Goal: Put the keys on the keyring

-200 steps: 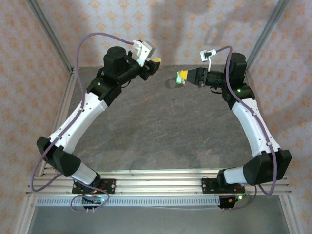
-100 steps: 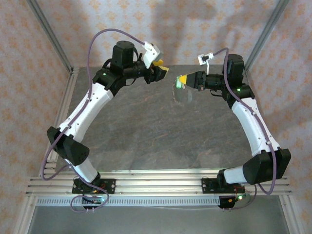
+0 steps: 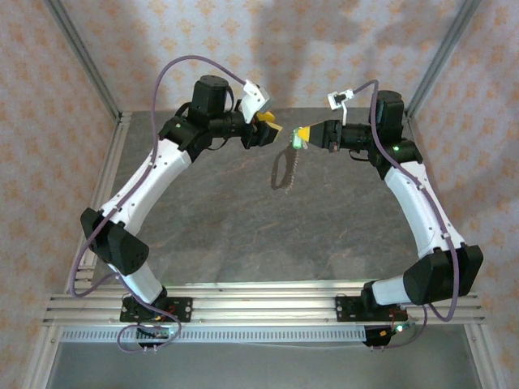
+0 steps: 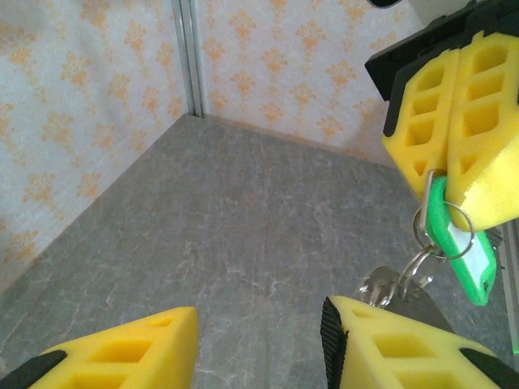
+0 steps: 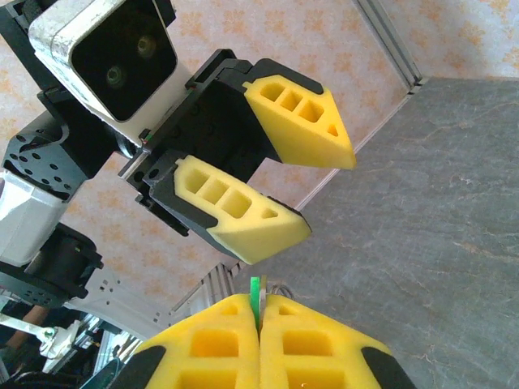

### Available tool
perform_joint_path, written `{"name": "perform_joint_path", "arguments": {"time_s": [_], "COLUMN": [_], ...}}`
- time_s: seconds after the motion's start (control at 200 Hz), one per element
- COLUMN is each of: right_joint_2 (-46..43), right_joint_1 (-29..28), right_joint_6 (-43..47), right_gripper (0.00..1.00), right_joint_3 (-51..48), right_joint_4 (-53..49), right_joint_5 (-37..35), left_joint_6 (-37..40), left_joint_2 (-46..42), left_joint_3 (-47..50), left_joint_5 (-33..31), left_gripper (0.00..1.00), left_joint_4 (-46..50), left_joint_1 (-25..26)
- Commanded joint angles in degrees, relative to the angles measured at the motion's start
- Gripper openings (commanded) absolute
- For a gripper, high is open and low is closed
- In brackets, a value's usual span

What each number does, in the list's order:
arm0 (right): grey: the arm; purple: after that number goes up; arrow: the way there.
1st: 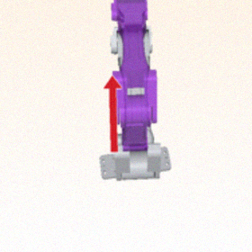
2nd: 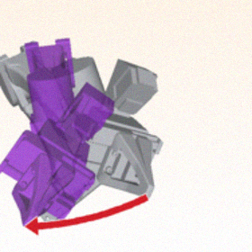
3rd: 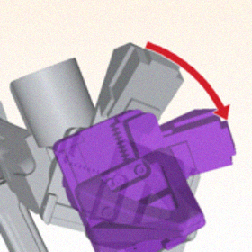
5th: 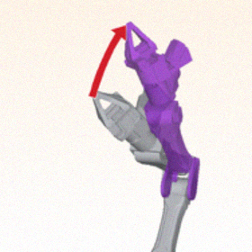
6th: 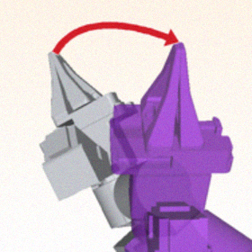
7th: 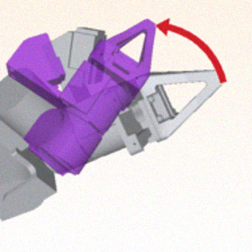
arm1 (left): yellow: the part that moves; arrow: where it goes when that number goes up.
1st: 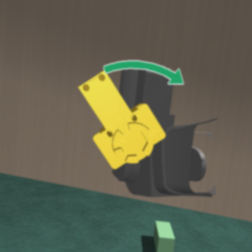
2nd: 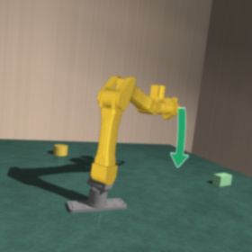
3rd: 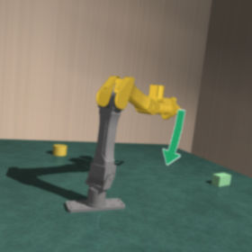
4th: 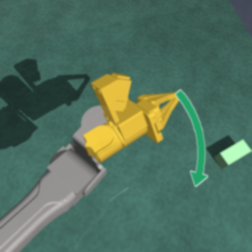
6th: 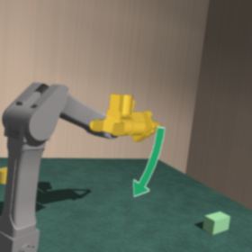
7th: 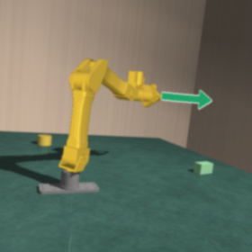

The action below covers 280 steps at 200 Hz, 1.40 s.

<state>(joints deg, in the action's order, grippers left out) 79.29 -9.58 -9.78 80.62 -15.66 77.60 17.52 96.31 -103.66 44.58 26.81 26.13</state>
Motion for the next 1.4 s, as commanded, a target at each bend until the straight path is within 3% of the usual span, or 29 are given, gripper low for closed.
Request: {"name": "perform_joint_path", "arguments": {"time_s": [0.0, 0.325, 0.821, 1.396], "right_joint_2": [-0.53, -1.24, -2.47, -2.47], "right_joint_1": [0.09, 0.12, 0.16, 0.11], "right_joint_6": [1.23, 1.29, 2.88, 3.66], "right_gripper": [0.00, 0.00, 0.00, 0.00], "right_joint_3": [2.67, 2.28, 2.20, 2.47], "right_joint_4": [1.25, 1.14, -0.95, -1.99], "right_joint_5": [1.98, 2.59, 3.18, 3.17], "left_joint_6": [1.80, 4.99, 6.55, 9.01], "left_joint_2": [-0.87, 2.01, 1.78, 5.19], "left_joint_3": [-0.08, -3.95, -5.53, -9.45], "left_joint_5": [0.42, -0.61, -3.62, 4.89], "left_gripper": [0.44, 0.44, 0.43, 0.44], "left_joint_4": [0.17, 2.20, 2.40, 9.46], "left_joint_1": [1.15, 3.69, 2.81, 3.63]}}
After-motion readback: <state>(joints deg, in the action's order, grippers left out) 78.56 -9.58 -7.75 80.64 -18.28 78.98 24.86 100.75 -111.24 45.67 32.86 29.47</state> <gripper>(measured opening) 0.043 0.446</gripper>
